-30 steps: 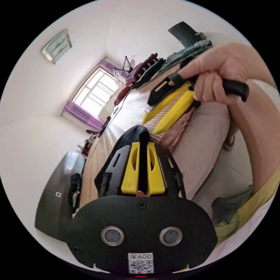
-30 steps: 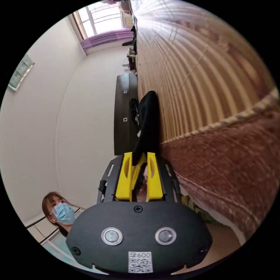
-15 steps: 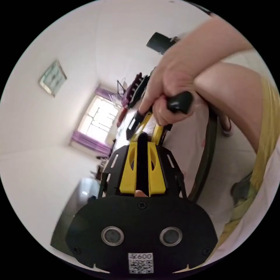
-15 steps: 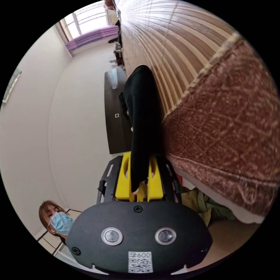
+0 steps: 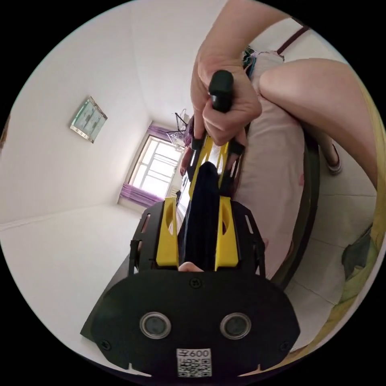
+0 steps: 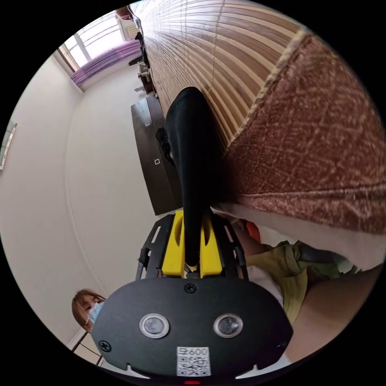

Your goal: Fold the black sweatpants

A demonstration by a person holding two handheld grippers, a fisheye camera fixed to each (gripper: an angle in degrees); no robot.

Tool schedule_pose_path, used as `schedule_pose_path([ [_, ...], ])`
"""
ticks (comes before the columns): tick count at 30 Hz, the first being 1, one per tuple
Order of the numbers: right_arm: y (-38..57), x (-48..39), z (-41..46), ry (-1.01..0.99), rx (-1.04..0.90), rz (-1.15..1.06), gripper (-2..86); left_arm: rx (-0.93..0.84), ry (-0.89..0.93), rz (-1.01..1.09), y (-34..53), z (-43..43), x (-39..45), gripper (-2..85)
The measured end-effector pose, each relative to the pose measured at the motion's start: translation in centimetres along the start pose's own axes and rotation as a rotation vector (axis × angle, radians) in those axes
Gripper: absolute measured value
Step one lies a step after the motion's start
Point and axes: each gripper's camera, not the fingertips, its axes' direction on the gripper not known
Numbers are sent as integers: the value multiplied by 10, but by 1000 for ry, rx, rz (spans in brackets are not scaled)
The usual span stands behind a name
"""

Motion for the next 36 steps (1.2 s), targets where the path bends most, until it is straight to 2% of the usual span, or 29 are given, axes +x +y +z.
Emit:
schedule_pose_path([
  [3, 4, -3, 3, 8, -8, -20, -1, -62, -21, 55, 8, 14, -2, 110],
  [5, 9, -4, 5, 5, -13, -31, -1, -48, -83, 58, 16, 13, -10, 87],
  [13, 18, 20, 8, -21, -22, -13, -1, -51, -109, 194, 38, 12, -35, 77],
  [16, 20, 28, 2, -26, -21, -23, -2, -239, -75, 241, 57, 33, -49, 71],
  [18, 23, 32, -3, -17, -16, -40, -2, -365, -53, 198, 91, 49, -74, 50],
  [20, 26, 40, -5, 3, -20, -58, -3, -419, -30, 151, 115, 52, -98, 31],
  [22, 28, 48, 0, 13, -36, -67, -3, -392, 6, 162, 127, 43, -115, 19],
  [26, 32, 69, 4, -4, -34, -63, -3, -386, -53, 310, 124, 27, -126, 8],
  [31, 28, 96, 11, 18, -27, -63, -4, -370, -51, 308, 119, 20, -164, 7],
  [36, 2, 113, 26, 117, 20, -112, -4, -364, -63, 489, 129, 40, -186, 8],
])
